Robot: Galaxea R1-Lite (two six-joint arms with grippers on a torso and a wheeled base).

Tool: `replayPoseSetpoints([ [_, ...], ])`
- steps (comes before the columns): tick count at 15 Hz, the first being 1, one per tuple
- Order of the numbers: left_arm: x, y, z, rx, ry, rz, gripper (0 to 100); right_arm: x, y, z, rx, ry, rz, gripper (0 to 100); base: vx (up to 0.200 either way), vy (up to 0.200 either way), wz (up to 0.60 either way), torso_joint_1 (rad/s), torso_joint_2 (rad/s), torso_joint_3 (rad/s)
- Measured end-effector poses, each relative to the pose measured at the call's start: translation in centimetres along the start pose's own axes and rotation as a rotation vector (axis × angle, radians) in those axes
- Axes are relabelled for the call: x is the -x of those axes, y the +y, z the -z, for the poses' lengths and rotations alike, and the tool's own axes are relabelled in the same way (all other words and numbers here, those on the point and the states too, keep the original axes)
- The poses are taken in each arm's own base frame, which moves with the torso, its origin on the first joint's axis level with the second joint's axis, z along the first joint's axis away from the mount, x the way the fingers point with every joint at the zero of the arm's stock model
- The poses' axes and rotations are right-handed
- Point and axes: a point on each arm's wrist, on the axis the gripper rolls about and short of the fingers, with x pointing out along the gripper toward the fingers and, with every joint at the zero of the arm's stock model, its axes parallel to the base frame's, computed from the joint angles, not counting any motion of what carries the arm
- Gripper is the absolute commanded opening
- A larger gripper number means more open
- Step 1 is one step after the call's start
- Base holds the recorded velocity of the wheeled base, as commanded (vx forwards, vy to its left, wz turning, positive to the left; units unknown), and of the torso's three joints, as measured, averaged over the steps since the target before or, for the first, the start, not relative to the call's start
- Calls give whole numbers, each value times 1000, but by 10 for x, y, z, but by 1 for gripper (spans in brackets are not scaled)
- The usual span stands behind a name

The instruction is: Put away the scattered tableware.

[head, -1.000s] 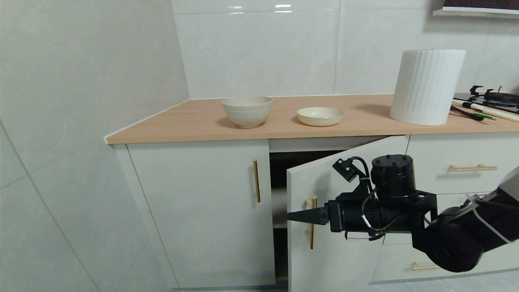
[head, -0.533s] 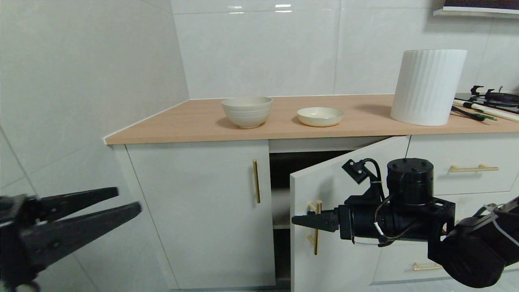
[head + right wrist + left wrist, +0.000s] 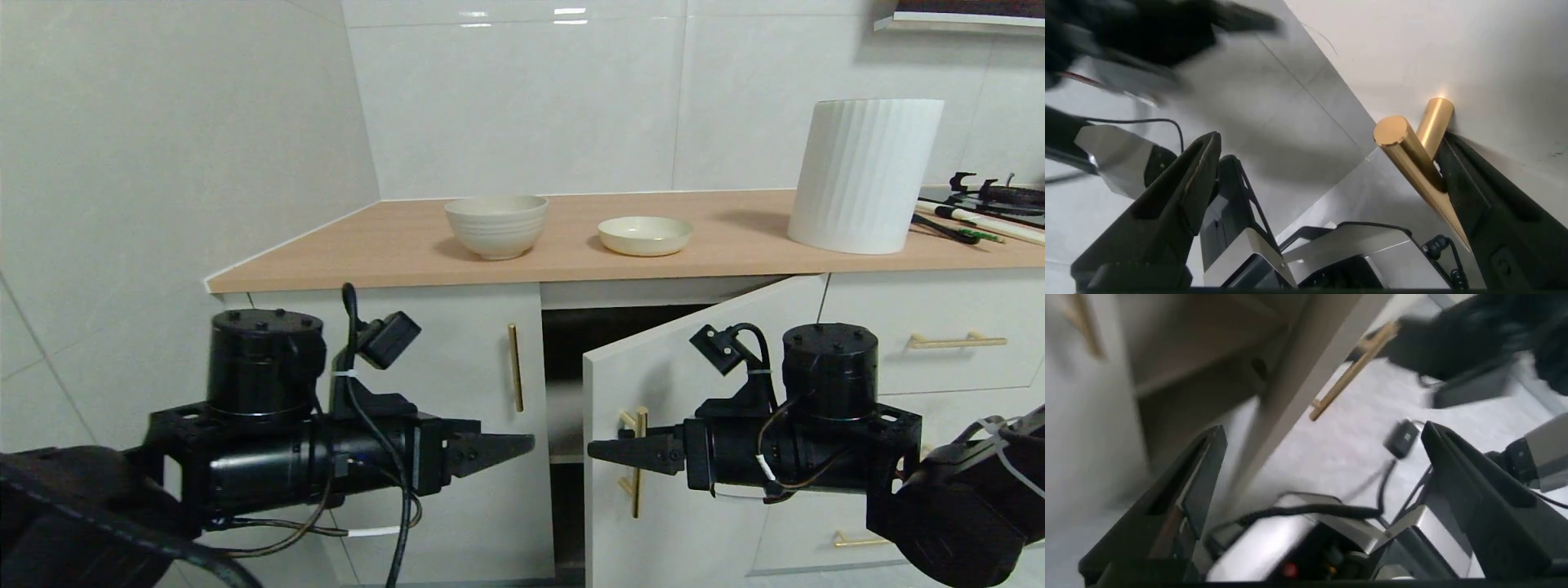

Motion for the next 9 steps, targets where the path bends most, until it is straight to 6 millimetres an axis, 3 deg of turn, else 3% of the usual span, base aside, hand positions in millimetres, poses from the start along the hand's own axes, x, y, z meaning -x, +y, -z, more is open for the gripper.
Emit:
replayPoseSetpoints([
  [1,-10,3,4,28,14,8,100,0,0,0,0,0,-1,100,0,0,0,0,0,0],
  [2,-18,7,8,50,24,12,0,-1,-1,1,1,-1,-1,100,0,0,0,0,0,0],
  [5,-33,15,14,86,48,10,0,-1,-2,2,-1,2,-1,100,0,0,0,0,0,0],
  [9,-61,24,-6,72,-40,41,0,-2,-4,3,-5,6,2,100,0,0,0,0,0,0],
])
